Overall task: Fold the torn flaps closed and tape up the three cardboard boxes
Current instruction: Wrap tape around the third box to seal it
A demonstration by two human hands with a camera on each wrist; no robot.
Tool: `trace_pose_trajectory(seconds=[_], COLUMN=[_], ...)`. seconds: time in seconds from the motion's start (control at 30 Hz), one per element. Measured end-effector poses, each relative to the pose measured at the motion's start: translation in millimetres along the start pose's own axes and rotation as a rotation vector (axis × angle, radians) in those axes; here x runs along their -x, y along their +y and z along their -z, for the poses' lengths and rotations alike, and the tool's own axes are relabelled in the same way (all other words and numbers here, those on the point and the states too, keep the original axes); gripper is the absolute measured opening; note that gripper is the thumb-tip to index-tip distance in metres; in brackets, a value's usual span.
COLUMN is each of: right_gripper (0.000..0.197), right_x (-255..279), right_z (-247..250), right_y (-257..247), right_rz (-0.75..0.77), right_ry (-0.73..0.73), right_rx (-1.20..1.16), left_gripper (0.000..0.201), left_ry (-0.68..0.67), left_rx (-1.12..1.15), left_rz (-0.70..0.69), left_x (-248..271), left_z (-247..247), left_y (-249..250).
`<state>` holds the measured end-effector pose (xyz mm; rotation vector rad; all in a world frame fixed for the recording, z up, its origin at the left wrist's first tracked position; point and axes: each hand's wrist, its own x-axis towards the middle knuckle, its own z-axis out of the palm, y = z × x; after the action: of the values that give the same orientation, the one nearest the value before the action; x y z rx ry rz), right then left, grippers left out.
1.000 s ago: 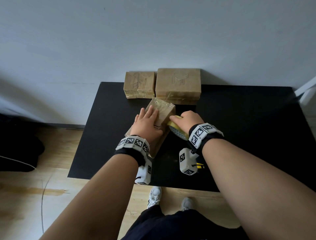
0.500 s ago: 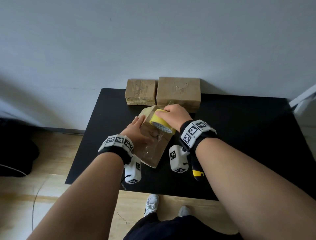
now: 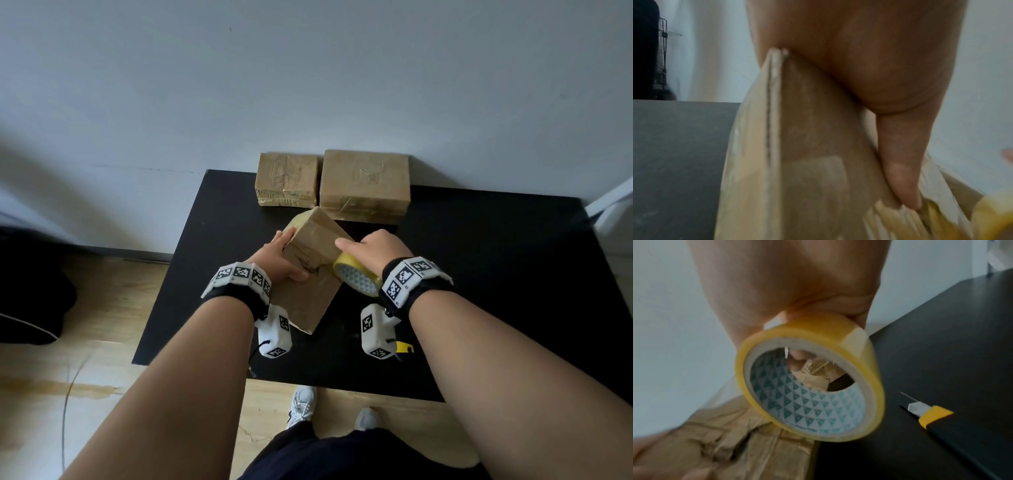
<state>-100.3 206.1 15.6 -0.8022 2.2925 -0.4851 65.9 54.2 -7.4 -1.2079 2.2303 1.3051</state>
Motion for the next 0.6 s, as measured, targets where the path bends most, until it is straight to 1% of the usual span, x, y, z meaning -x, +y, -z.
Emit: trace_pose_trajectory(seconds=[0.1, 0.17, 0.3, 0.37, 0.4, 0.43, 0.5, 0.57, 0.6], right_gripper=[0.050, 0.046, 0.052, 0.053, 0.053, 0.054, 0.055, 0.058, 0.060], right_x=[2, 3, 6, 5, 4, 3, 2, 1, 1], right_z=[0, -3, -14, -13, -12, -9, -7, -10, -12], right_y=[4, 7, 9, 6, 5, 5, 9, 18, 21], right_rz=[0.064, 0.085, 0.102, 0.110, 0.106, 0.085, -0.009, -0.078, -0.075], right_ry=[0.012, 0.022, 0.041, 0.077, 0.094, 0.101, 0.068, 0.021, 0.012], right_rx=[-0.199, -0.269, -0.328, -0.274, -0.201, -0.104, 0.063, 0.068, 0.030], left_gripper=[0.120, 0.122, 0.116, 0.114, 0.113, 0.111, 0.104, 0.102, 0.099], left_ry=[-0.033, -0.050, -0.069, -0.081, -0.076, -0.068, -0.071, -0.092, -0.098], left_rx=[0.094, 0.149, 0.217, 0.225, 0.221, 0.225, 0.229, 0.218, 0.211], left_rz=[0.052, 0.068, 0.100, 0.097, 0.099, 0.101, 0.107, 0.100, 0.094], left_x=[-1, -9, -21, -18, -16, -12, -6, -8, -10], left_z=[5, 5, 6, 7, 8, 9, 10, 11, 12], left_y=[-4, -12, -22, -19, -18, -14, -9, -8, -8])
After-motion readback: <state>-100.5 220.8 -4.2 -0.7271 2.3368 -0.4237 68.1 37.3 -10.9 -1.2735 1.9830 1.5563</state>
